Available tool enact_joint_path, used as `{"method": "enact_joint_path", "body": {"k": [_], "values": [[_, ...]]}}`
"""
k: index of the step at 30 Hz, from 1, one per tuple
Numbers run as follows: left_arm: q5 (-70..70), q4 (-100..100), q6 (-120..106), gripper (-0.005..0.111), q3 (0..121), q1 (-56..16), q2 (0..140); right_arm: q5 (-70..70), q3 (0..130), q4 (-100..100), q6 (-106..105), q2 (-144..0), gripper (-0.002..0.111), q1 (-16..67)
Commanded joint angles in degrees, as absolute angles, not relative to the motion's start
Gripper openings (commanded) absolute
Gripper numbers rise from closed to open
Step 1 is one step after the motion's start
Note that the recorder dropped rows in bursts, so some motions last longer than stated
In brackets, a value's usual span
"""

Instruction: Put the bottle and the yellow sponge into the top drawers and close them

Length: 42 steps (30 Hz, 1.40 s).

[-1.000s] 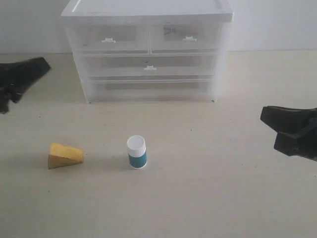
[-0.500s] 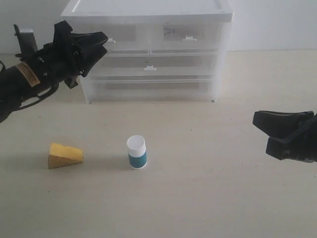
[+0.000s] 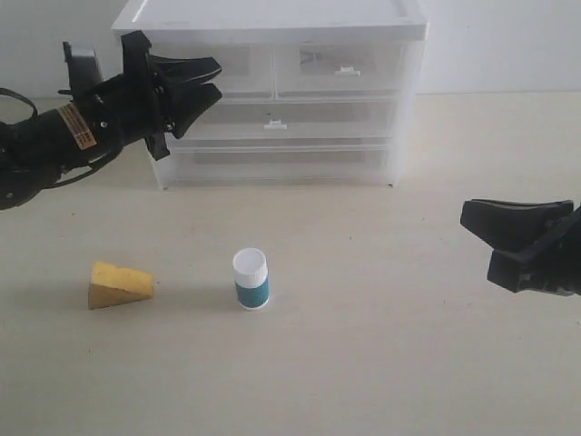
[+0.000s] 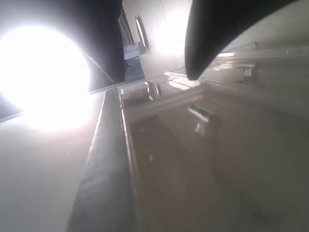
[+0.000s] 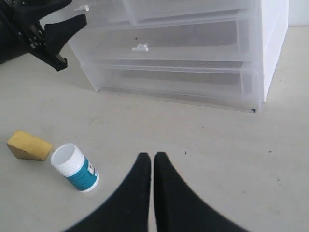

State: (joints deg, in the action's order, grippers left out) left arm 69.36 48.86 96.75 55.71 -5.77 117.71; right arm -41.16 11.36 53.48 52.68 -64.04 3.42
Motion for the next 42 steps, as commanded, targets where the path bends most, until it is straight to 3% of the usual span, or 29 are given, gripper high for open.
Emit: {"method": "enact_joint_path", "body": {"k": [1, 10, 19, 25, 35, 42], "values": [[69.96, 49.27, 98.16, 0.041, 55.66, -6.08, 117.73, -41.91, 11.61, 53.23, 52.22, -64.08, 0.002, 3.52], [61.46, 39.82, 96.14, 0.038, 56.44, -5.97, 117.82, -42.02, 11.61, 53.23, 52.22, -64.08, 0.002, 3.52], [64.91, 40.05, 93.80, 0.004, 56.85, -5.97, 117.82, -41.99, 11.61, 53.23, 52.22, -64.08, 0.002, 3.52], [69.96, 40.82, 89.76, 0.004, 51.05, -6.47, 116.36, -41.85, 11.61, 53.23, 51.83, -64.08, 0.002, 3.52], [69.96, 39.45, 74.18, 0.004, 26.02, -11.79, 102.46, -41.85, 11.61, 53.13, 51.84, -64.08, 0.002, 3.52], [69.96, 36.75, 70.69, 0.007, 23.80, -11.79, 101.70, -41.85, 11.61, 53.13, 51.84, -64.08, 0.002, 3.52]]}}
